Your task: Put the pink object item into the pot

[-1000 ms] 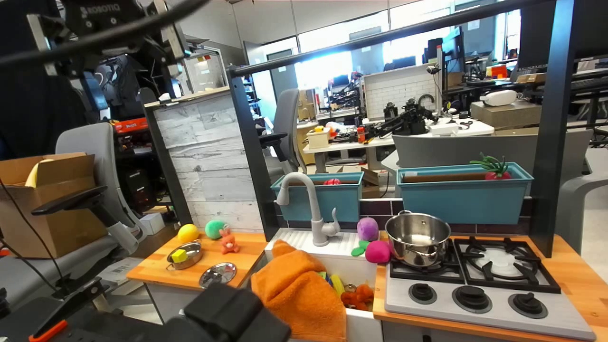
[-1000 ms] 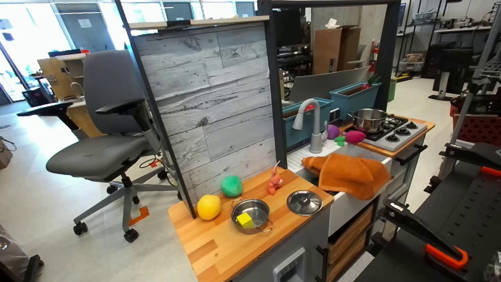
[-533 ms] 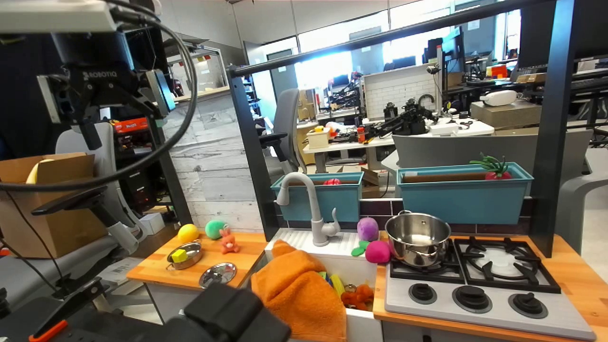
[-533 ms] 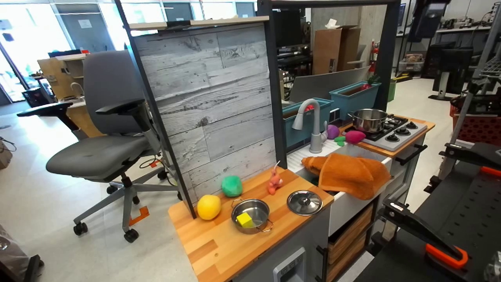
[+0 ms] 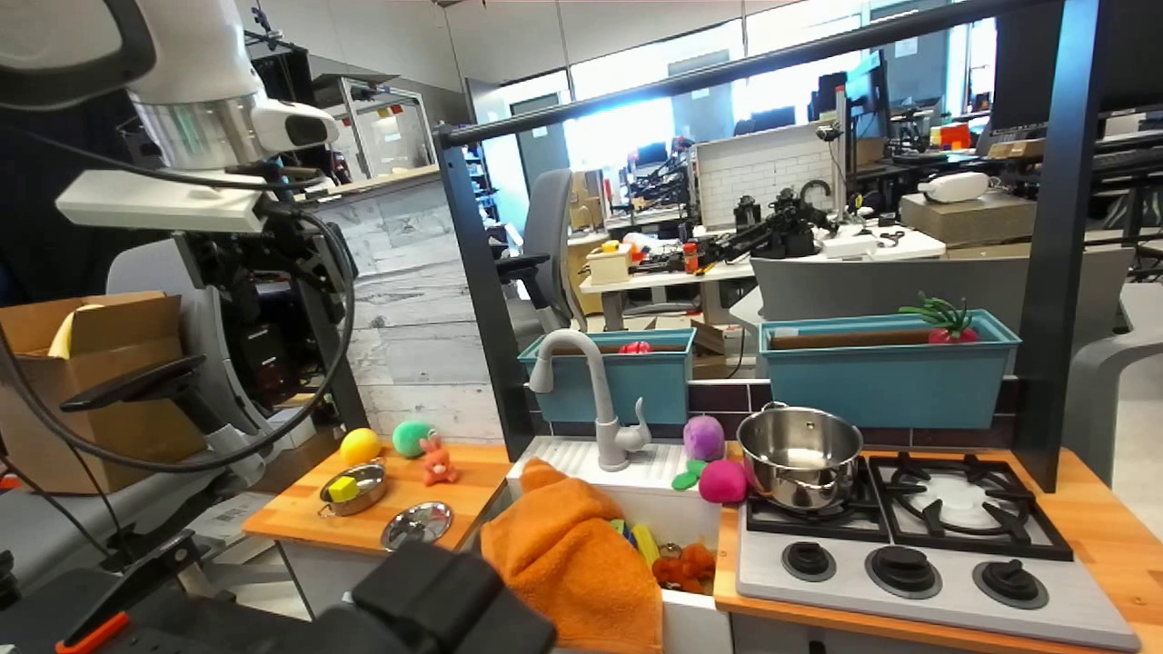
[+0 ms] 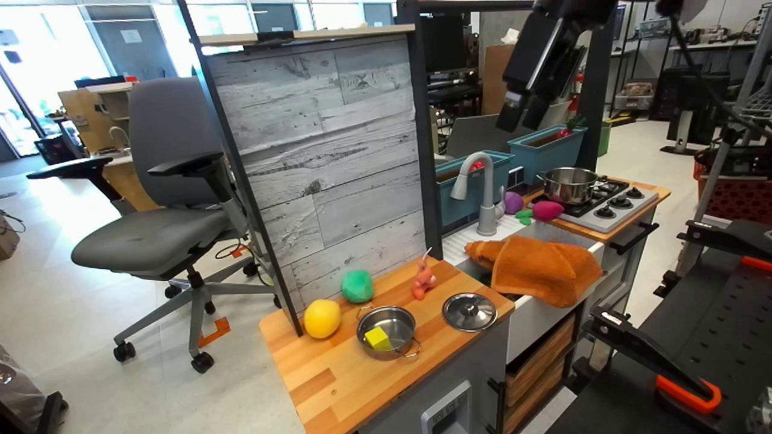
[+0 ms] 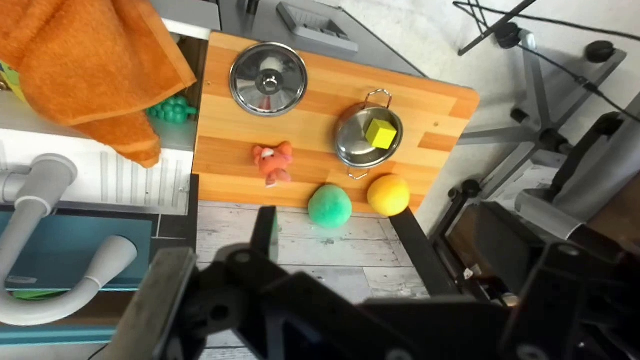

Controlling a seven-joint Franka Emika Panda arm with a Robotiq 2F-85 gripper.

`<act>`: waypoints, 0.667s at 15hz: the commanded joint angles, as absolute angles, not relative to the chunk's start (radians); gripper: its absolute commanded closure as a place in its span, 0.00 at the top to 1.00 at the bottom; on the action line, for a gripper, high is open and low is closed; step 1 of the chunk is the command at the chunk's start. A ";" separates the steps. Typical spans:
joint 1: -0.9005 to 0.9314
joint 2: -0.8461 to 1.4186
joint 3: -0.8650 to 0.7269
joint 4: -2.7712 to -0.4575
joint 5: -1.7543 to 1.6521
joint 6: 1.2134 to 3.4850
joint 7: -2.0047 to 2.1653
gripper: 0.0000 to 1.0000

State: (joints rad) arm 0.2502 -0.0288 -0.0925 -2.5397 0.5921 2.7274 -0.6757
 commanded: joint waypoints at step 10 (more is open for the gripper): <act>0.183 0.492 -0.056 -2.101 0.175 2.804 -0.208 1.00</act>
State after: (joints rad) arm 0.2045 0.4029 -0.0585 -2.2034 0.3333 2.8461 -0.3742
